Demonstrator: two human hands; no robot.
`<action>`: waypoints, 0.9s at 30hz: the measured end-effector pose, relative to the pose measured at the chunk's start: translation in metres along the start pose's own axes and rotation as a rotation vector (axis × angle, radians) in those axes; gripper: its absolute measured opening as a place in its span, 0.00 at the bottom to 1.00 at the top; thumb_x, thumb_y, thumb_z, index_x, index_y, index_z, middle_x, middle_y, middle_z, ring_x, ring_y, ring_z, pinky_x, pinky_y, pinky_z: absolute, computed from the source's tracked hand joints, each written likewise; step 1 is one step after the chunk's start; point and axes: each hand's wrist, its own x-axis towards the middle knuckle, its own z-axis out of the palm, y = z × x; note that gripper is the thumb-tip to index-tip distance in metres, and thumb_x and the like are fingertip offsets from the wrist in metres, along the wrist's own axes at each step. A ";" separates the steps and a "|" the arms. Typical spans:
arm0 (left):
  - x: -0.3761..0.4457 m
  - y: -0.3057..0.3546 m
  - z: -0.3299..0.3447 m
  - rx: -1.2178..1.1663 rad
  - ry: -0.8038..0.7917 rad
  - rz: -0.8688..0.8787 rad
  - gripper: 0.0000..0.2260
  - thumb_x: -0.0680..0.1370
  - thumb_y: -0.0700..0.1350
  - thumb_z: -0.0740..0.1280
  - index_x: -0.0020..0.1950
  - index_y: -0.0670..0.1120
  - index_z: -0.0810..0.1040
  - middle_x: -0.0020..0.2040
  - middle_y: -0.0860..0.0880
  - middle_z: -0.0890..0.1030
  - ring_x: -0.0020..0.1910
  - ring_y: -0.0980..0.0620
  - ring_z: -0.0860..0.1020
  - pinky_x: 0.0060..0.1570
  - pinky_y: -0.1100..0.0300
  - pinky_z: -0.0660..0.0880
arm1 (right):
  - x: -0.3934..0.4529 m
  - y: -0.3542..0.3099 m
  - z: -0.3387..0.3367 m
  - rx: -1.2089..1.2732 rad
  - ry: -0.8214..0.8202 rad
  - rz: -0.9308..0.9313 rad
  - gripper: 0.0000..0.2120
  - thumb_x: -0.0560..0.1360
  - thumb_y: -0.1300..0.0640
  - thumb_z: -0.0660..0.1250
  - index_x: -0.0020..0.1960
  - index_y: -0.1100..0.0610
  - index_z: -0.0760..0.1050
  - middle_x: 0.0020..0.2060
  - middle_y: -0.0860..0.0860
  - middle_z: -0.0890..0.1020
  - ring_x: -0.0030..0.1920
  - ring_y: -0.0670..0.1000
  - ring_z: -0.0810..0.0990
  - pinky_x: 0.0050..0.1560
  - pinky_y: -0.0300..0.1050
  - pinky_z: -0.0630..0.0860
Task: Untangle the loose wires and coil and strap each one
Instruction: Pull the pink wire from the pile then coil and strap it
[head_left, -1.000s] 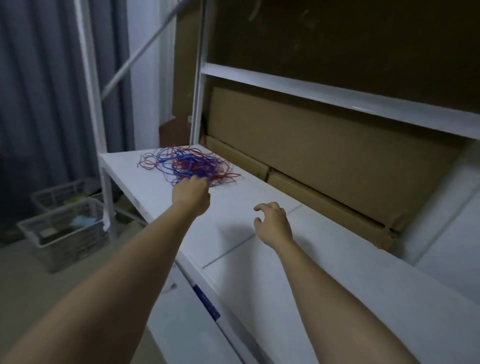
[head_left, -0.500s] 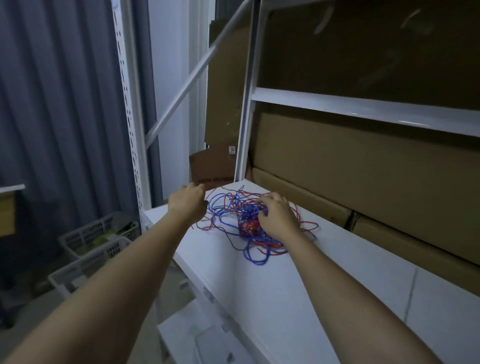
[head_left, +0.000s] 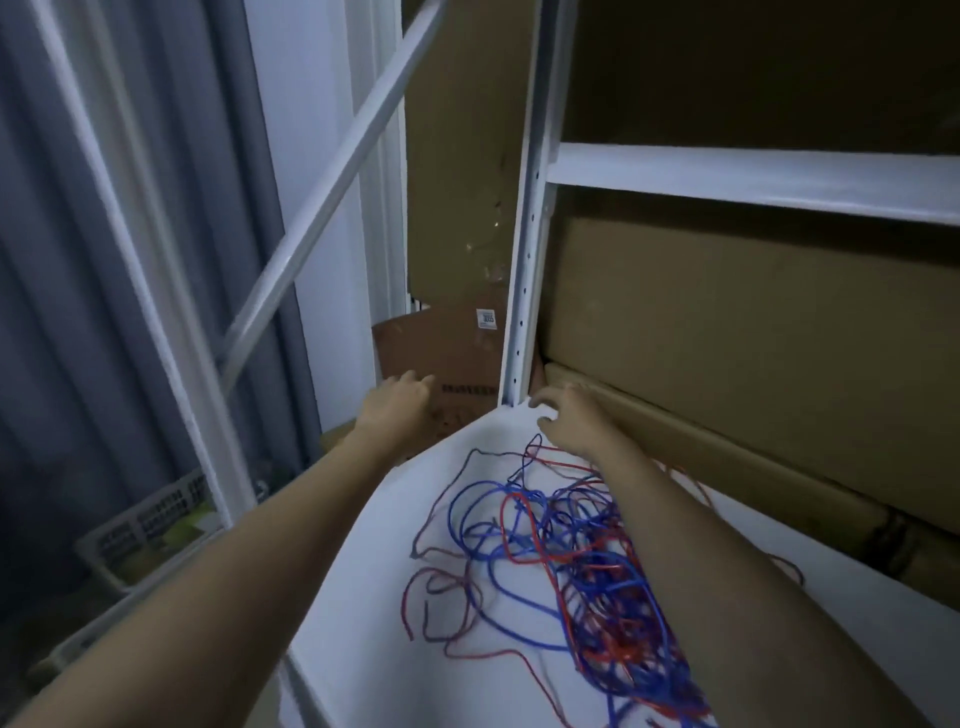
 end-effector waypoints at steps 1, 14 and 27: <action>0.011 -0.001 0.009 -0.023 -0.019 0.032 0.15 0.81 0.51 0.60 0.62 0.43 0.71 0.59 0.42 0.76 0.55 0.41 0.75 0.48 0.50 0.75 | 0.011 0.002 0.007 0.013 -0.089 0.003 0.15 0.74 0.62 0.67 0.60 0.54 0.77 0.64 0.57 0.73 0.61 0.56 0.73 0.60 0.50 0.73; 0.055 -0.011 0.061 -0.641 -0.647 0.218 0.19 0.79 0.58 0.62 0.40 0.45 0.81 0.35 0.54 0.82 0.36 0.58 0.78 0.38 0.67 0.73 | 0.038 -0.009 0.027 0.080 -0.239 -0.015 0.06 0.78 0.58 0.65 0.45 0.57 0.80 0.40 0.50 0.80 0.41 0.48 0.76 0.42 0.41 0.71; 0.029 -0.001 0.056 -0.848 -0.566 0.387 0.10 0.82 0.43 0.60 0.46 0.42 0.80 0.48 0.43 0.83 0.45 0.46 0.81 0.36 0.66 0.75 | -0.068 -0.044 -0.013 0.066 0.124 0.293 0.21 0.79 0.56 0.64 0.71 0.55 0.68 0.70 0.53 0.70 0.67 0.52 0.69 0.62 0.40 0.66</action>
